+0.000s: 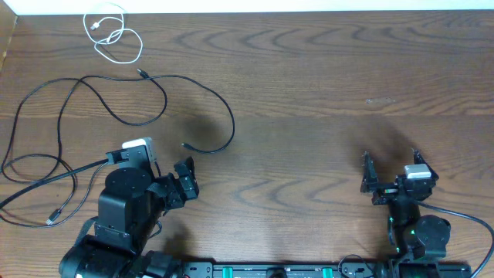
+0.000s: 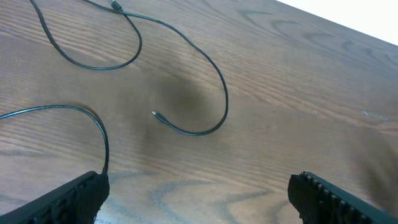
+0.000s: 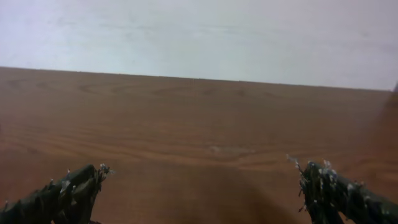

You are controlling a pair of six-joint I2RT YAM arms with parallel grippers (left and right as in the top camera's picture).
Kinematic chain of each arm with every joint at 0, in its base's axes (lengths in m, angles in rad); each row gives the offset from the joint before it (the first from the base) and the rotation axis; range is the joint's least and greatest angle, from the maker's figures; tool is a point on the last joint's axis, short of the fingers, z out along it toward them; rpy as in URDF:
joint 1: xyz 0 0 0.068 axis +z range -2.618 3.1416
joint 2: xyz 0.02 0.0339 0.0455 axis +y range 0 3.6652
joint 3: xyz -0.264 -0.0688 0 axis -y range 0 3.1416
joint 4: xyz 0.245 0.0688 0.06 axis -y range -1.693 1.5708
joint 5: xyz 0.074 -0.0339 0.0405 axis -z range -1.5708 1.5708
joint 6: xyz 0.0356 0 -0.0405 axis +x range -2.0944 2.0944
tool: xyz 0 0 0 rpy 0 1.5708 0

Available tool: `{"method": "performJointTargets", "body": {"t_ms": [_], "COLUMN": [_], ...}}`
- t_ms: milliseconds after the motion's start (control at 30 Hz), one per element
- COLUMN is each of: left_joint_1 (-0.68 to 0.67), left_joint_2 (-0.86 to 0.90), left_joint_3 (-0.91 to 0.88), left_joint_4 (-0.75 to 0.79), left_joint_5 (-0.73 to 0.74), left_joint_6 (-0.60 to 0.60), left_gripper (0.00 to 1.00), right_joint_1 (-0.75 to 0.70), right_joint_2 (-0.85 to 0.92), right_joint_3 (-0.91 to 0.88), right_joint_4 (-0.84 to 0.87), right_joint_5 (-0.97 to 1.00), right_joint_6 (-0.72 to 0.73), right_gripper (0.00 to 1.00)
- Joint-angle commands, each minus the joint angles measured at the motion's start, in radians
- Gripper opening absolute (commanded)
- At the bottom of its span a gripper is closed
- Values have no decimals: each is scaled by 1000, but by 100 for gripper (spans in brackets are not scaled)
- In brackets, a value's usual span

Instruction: Untangle cables

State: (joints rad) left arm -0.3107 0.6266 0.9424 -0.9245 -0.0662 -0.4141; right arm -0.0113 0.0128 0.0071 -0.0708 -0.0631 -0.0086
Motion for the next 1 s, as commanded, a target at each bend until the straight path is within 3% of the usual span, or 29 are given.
{"method": "performJointTargets", "body": {"t_ms": [0,967], "left_joint_1": [-5,-5], "left_joint_2": [-1,-1], "left_joint_3": [11,11], "left_joint_4": [-3,-3], "left_joint_5": [-14,-14], "left_joint_6": [14,14], "left_gripper": [98,98], "right_joint_1": [-7,2], "right_joint_2": [-6,-2], "right_joint_3": [0,-1], "right_joint_4": [-12,-7], "right_joint_5": [46,30], "right_joint_6": [68,11], "right_gripper": [99,99]}}
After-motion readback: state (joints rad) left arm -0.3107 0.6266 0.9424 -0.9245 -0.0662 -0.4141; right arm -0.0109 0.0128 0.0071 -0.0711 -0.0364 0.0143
